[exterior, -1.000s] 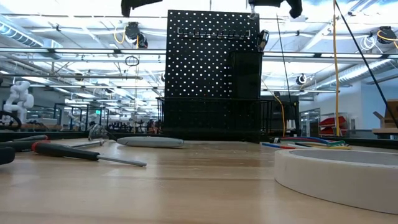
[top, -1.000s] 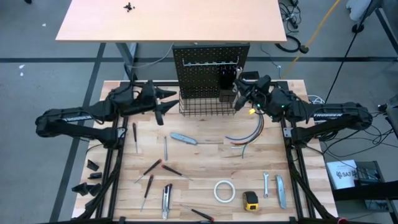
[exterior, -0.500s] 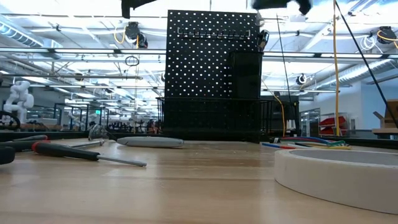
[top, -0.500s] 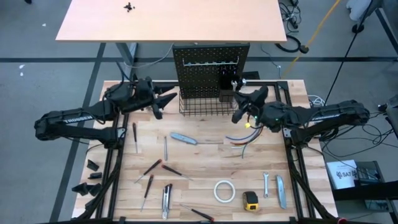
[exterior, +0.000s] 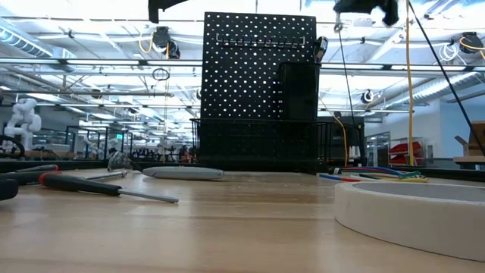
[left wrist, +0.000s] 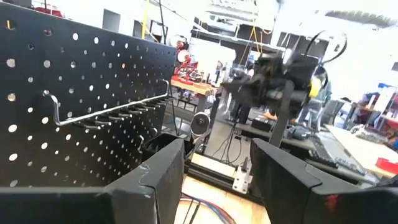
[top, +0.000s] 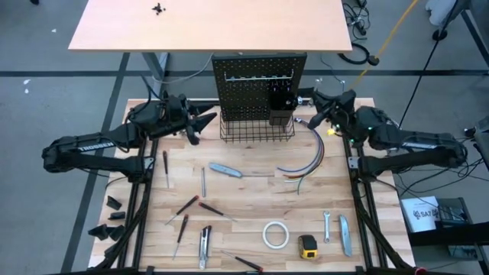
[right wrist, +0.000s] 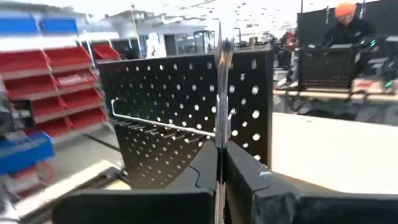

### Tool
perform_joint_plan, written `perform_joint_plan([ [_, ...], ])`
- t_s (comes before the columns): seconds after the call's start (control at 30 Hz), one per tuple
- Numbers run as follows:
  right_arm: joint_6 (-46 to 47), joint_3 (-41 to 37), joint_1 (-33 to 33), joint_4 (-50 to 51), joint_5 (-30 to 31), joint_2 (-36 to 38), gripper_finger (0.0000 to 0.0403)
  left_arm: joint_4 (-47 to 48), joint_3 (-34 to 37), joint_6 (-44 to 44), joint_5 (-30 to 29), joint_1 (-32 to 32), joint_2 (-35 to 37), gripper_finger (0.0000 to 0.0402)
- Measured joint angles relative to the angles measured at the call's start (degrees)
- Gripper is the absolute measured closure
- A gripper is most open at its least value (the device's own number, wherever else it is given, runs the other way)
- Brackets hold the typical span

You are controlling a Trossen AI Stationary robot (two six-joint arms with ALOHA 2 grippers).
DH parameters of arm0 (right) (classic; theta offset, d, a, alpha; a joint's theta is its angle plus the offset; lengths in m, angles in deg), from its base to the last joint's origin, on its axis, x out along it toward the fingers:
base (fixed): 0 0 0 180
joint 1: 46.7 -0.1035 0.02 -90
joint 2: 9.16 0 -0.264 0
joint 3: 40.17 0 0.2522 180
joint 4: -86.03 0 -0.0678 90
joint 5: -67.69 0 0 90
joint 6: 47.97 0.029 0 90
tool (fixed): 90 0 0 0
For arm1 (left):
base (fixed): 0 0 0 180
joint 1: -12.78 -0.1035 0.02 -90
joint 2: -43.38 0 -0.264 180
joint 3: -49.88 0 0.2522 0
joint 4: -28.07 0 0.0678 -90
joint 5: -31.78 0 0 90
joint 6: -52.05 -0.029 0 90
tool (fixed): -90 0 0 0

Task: Hang tools onto peg board
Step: Put the wrench into the black bin on the pegboard

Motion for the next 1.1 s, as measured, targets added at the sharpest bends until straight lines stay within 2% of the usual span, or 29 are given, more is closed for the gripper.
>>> perform_joint_plan([
  [0.1, 2.51, -4.56, 3.84, -6.42, -4.97, -0.02, 0.0397, -0.84, 0.0, 0.69, -1.01, 0.0, -0.26, 0.0214],
  [0.2, 0.39, -6.49, 5.43, -14.67, -10.6, 0.44, 0.0397, -0.74, 0.0, 2.26, -1.28, 0.0, -0.61, 0.0214],
  [0.3, -1.44, -6.59, 5.39, -13.03, -9.73, 1.55, 0.0397, -1.07, 0.0, 3.6, -1.28, 0.0, -0.76, 0.0214],
  [0.43, 0.09, -6.61, 5.45, -6.19, -2.31, 2.67, 0.0397, -1.28, 0.0, 3.64, -1.32, 0.69, -0.74, 0.0214],
  [0.53, 2.42, -6.61, 5.45, -3.18, 0.17, 1.42, 0.0397, -1.74, 0.0, 3.62, -1.28, 0.96, -0.74, 0.0214],
  [0.73, 4.02, -6.67, 5.43, -8.18, -0.57, -3.9, 0.0397, -1.72, 0.0, 3.37, -1.3, 0.96, -0.74, 0.0214],
  [1.0, 5.65, -6.65, 5.39, -22.47, -9.41, -10.47, 0.0397, -1.62, 0.0, 1.61, -1.3, 0.92, -0.74, 0.0214],
  [1.1, 4.05, -6.63, 5.49, -22.39, -8.47, -10.46, 0.0397, -1.59, 0.0, 1.55, -1.3, 0.81, -0.74, 0.0214],
])
